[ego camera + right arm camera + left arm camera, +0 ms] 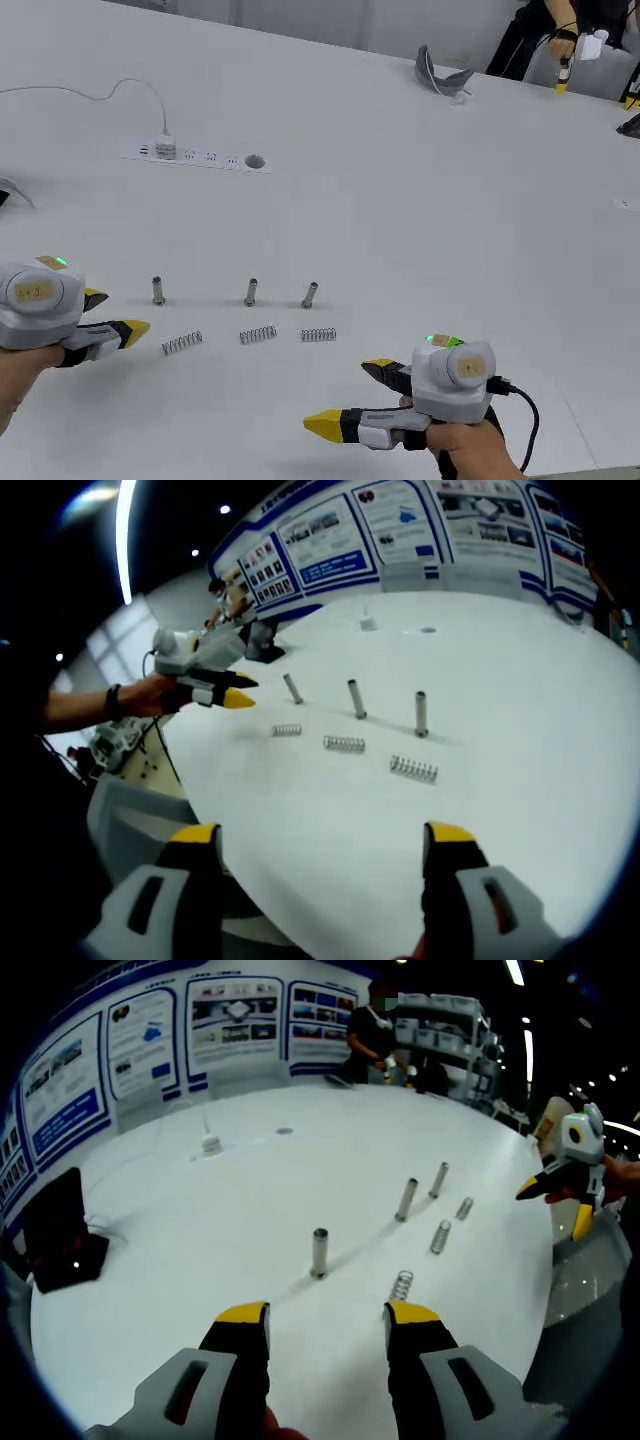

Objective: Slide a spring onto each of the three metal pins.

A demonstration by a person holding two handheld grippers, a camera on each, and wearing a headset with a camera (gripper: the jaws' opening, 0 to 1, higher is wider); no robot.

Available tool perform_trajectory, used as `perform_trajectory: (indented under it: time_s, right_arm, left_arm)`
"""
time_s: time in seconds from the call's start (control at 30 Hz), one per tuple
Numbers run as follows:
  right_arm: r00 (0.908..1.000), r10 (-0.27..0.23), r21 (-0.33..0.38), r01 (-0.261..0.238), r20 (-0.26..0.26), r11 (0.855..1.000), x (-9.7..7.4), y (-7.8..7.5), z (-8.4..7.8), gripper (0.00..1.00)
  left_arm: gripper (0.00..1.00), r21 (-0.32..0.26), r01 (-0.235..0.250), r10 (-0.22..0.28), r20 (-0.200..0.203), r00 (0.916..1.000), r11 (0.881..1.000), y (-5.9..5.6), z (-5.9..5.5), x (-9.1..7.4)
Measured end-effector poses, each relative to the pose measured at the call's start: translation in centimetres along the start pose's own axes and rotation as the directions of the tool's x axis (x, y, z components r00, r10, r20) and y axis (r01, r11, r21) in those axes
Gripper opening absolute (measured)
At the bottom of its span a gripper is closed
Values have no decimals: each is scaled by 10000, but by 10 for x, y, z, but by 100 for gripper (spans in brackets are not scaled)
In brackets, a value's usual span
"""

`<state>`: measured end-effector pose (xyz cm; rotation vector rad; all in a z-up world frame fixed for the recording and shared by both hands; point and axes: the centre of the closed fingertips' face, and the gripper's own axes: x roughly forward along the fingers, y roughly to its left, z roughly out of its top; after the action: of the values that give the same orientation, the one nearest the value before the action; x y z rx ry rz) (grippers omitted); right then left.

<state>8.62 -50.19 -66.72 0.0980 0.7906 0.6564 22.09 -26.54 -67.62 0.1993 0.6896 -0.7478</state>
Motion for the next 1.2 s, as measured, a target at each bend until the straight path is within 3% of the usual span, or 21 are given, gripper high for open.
perform_trajectory:
  time_s: [0.57,0.67,0.9,1.2]
  right_arm:
    - [9997,251,-201,-252,-32,9995,8,7,8,84]
    - [9997,227,-184,-228,-69,9996,7,6,7,84]
    - [9998,200,-193,-202,-85,9996,8,7,7,85]
    - [9997,212,-243,-214,-95,9995,8,10,9,85]
  left_arm:
    - [65,-61,233,-233,9,9997,9997,-5,-13,-33]
    - [70,-329,580,-581,-29,9983,9978,-9,-17,-35]
    - [74,-155,632,-635,-197,9978,9979,-13,-24,-37]
    - [74,-44,847,-848,-116,9963,9964,-20,-17,-31]
